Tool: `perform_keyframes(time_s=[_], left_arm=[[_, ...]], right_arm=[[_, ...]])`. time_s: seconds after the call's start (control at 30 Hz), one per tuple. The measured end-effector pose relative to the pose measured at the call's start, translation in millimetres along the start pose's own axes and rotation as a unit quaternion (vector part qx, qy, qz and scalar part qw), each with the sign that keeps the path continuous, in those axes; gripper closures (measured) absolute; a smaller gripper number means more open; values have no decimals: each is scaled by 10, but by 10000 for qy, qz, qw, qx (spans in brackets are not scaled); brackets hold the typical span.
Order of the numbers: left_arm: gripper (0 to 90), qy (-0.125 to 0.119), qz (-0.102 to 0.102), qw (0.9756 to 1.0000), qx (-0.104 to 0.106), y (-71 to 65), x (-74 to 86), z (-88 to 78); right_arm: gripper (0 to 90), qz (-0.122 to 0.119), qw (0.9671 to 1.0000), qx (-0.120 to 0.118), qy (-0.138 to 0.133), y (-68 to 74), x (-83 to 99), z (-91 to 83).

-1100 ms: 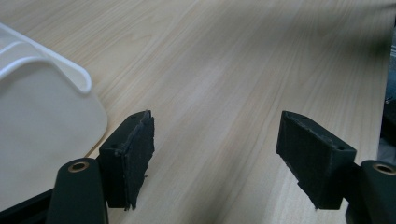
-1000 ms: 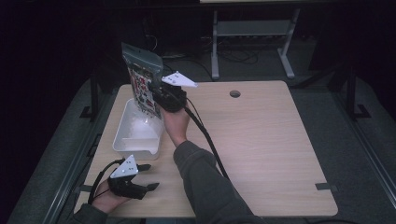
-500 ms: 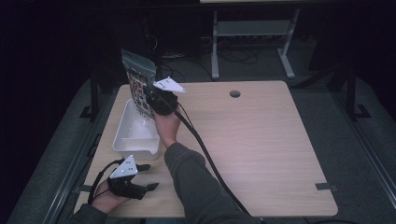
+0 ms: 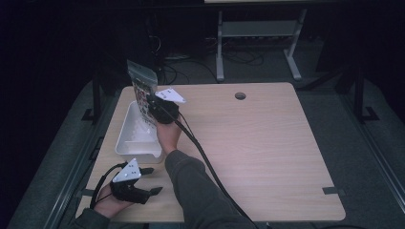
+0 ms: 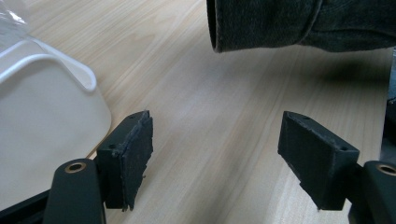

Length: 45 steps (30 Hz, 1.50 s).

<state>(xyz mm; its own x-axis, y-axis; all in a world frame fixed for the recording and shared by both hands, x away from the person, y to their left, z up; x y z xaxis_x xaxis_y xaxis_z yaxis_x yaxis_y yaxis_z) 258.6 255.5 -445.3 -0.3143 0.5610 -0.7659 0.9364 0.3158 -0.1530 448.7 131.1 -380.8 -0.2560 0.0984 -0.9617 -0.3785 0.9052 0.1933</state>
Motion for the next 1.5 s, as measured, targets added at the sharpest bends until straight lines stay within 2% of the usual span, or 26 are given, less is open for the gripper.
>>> perform_keyframes(time_s=[0.03, 0.1, 0.13, 0.2, 0.23, 0.27, 0.33, 0.37, 0.4, 0.47, 0.57, 0.77, 0.8, 0.83, 0.87, 1.0, 1.1, 1.23, 1.4, 1.5], left_arm=[[256, 0, 2, 10000, -3, -2, 0, 1], [256, -1, -4, 10000, 6, 0, -1, 4], [256, 2, -2, 10000, 13, 1, -1, 7], [256, 14, 9, 10000, 10, 0, -2, 10], [256, 12, 12, 10000, 8, -1, -3, 10], [256, 15, 18, 10000, 1, -1, -4, 11], [256, 15, 14, 10000, -3, -2, -4, 14], [256, 18, 17, 10000, -6, -3, -4, 14], [256, 18, 17, 10000, -6, -3, -4, 14], [256, 8, 9, 10000, -1, 1, -3, 13], [255, 14, 6, 10000, -3, 2, -2, 11], [256, -2, -5, 10000, -3, -1, -3, 10], [256, 1, -1, 10000, 0, -2, -4, 11], [256, 4, 3, 10000, -1, -3, -4, 12], [256, 4, 4, 10000, -4, -4, -5, 12], [256, 1, 5, 10000, -6, -5, -5, 13], [256, 6, 12, 10000, 3, -1, -5, 15], [256, 7, 14, 10000, 4, -1, -4, 15], [256, 28, 9, 10000, -5, -4, -4, 21], [256, 40, 11, 10000, -7, -4, -4, 23]], right_arm=[[729, 18, 9999, -104, -3, -25, 7, 0], [692, -89, 9998, -179, 67, -58, -17, -9], [669, -148, 9994, -308, 83, -74, -39, -16], [605, -354, 9983, -372, 276, -88, -96, -18], [576, -614, 9957, -481, 503, -90, -143, -5], [576, -614, 9957, -481, 503, -90, -143, -5], [575, -844, 9917, -535, 805, -89, -172, 12], [626, -1021, 9874, -601, 1054, -89, -172, 30], [665, -1144, 9852, -595, 1128, -91, -163, 28], [688, -1303, 9819, -557, 1260, -88, -132, 32], [705, -1405, 9799, -535, 1313, -73, -107, 31], [744, -1496, 9804, -352, 1230, -4, -84, 1], [750, -1502, 9813, -271, 1170, 14, -69, -8], [761, -1442, 9837, -197, 1060, 44, -36, -30], [761, -1442, 9837, -197, 1060, 44, -36, -30], [765, -1093, 9899, 25, 900, 75, 19, -54], [765, -775, 9924, 167, 941, 41, 96, -53], [763, -821, 9924, 179, 899, 28, 148, -78], [761, -1059, 9896, 154, 956, 27, 185, -119], [760, -1125, 9888, 157, 966, 26, 195, -129]])
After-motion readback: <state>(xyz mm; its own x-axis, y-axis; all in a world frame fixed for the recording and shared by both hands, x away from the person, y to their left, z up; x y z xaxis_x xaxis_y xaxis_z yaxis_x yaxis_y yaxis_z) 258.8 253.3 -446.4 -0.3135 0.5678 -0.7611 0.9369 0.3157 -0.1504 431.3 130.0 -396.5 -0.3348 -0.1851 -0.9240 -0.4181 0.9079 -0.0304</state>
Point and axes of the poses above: each handheld gripper's, and its own axes: z roughly forward along the jaws, x roughly out of its underside, y roughly to its left, the point moved 2 cm from there along z, roughly forward along the jaws, and after that the axes turned 15 degrees about x, right-handed, at the moved point
